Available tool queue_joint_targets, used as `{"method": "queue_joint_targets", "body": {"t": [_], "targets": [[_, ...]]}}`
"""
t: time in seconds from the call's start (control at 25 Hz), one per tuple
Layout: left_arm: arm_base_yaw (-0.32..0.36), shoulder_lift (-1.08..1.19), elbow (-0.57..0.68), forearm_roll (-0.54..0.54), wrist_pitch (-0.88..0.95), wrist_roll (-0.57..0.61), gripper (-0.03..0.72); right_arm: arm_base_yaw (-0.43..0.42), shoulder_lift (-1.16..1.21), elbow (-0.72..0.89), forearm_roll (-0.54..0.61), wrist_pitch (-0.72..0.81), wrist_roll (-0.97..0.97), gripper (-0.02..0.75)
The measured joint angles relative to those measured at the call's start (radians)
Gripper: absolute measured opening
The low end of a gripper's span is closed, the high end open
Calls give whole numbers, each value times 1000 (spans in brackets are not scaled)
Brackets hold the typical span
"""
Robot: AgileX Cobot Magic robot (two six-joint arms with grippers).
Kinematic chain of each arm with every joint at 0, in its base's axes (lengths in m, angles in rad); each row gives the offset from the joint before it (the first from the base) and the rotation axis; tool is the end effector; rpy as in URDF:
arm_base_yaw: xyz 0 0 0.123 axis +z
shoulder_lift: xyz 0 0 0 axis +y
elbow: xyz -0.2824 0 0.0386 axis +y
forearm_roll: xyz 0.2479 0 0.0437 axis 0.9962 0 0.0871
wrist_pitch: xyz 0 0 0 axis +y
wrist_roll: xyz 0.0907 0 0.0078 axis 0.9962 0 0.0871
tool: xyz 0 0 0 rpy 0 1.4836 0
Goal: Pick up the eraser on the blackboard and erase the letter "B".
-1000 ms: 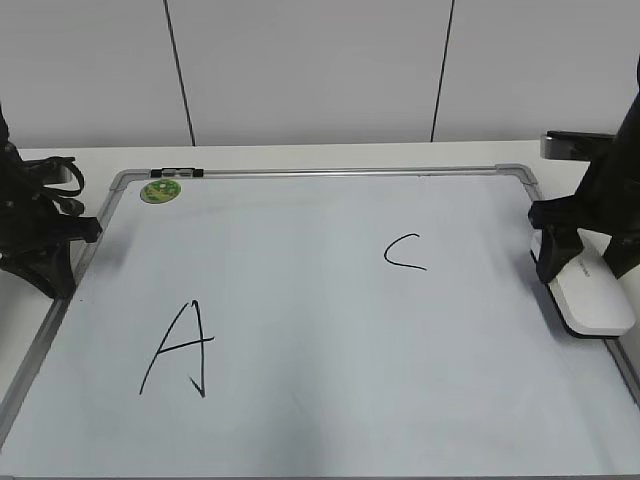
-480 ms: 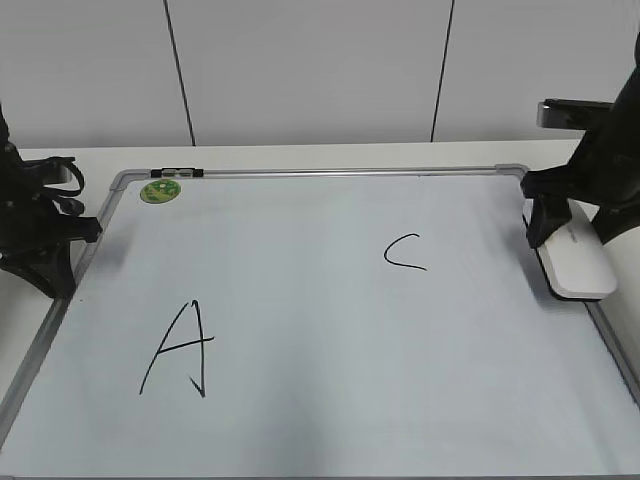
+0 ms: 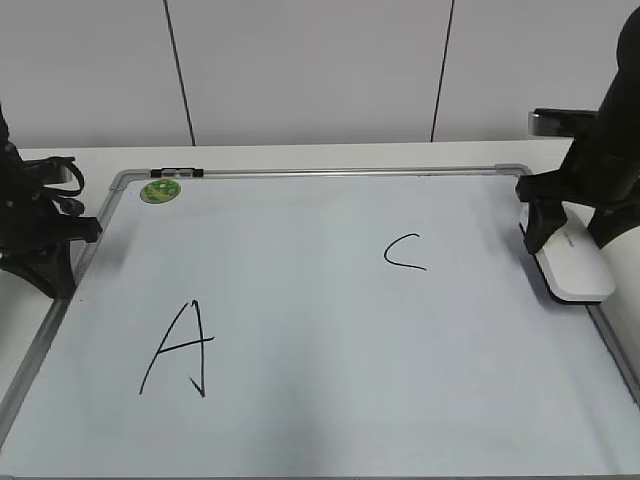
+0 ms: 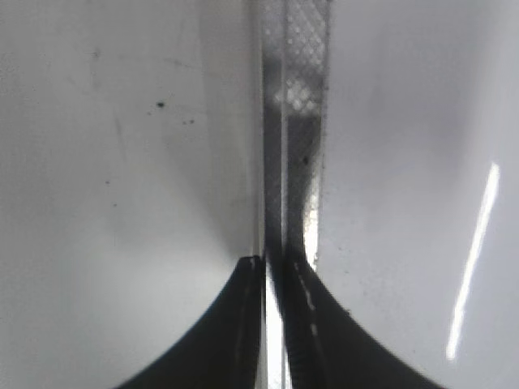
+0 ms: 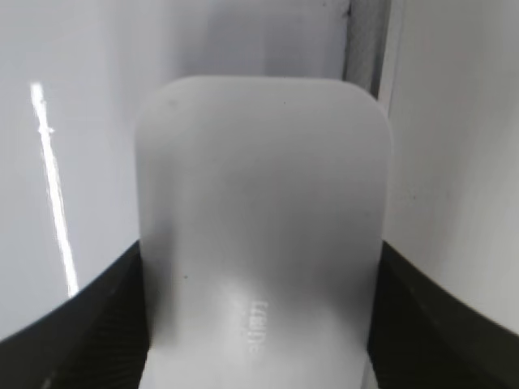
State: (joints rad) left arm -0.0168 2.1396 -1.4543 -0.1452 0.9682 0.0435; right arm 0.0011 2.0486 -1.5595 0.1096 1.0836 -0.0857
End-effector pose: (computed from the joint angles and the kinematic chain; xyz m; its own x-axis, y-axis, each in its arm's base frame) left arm 0.4047 -0.0177 0.1267 -0.9997 -0.0221 -0.0048 -0.0214 0.9926 -0.1195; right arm 0.4113 0.0093 0.1879 -0.9952 -0.0352 -0.0909 -0.0437 0.9947 0.0932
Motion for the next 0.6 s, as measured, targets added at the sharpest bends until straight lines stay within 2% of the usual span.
{"method": "queue_joint_targets", "body": {"t": [0.6], "targets": [[0, 0, 0, 0, 0, 0, 73, 0, 48, 0, -11, 37, 10, 531]]}}
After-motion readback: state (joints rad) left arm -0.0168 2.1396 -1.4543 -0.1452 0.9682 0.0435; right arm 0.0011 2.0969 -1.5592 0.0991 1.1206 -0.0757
